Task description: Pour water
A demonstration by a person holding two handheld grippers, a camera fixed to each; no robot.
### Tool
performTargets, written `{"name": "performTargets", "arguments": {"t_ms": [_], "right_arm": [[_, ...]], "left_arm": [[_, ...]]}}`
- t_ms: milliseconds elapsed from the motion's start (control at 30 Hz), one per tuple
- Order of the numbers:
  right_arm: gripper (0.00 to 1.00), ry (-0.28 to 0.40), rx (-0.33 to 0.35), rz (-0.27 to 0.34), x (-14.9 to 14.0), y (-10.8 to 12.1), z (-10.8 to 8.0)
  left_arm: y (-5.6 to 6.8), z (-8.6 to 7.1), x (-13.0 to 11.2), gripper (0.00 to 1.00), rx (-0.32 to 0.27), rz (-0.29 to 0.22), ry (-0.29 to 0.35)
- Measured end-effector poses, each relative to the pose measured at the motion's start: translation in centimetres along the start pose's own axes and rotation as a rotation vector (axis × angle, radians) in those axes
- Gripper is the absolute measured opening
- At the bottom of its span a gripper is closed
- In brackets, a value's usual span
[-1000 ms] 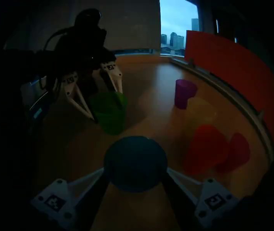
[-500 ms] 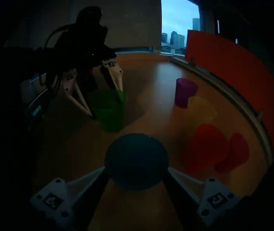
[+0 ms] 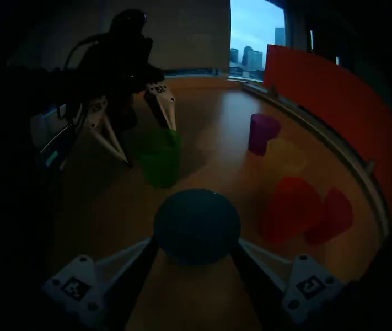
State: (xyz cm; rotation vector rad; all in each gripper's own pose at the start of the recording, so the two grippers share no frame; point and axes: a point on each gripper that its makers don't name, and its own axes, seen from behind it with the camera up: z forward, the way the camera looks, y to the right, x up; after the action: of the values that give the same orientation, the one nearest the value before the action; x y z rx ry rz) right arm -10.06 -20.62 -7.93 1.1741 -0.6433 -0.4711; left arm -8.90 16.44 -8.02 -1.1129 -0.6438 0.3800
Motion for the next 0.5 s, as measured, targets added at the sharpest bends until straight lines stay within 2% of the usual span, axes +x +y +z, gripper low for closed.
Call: {"name": "performTargets", "arguments": {"t_ms": [500], "right_arm": [[1.00, 0.025, -0.057, 0.023, -0.6, -0.1, -2.3]], "left_arm": [[0.0, -2.4, -0.6, 0.93, 0.060, -0.004, 0.001]]}}
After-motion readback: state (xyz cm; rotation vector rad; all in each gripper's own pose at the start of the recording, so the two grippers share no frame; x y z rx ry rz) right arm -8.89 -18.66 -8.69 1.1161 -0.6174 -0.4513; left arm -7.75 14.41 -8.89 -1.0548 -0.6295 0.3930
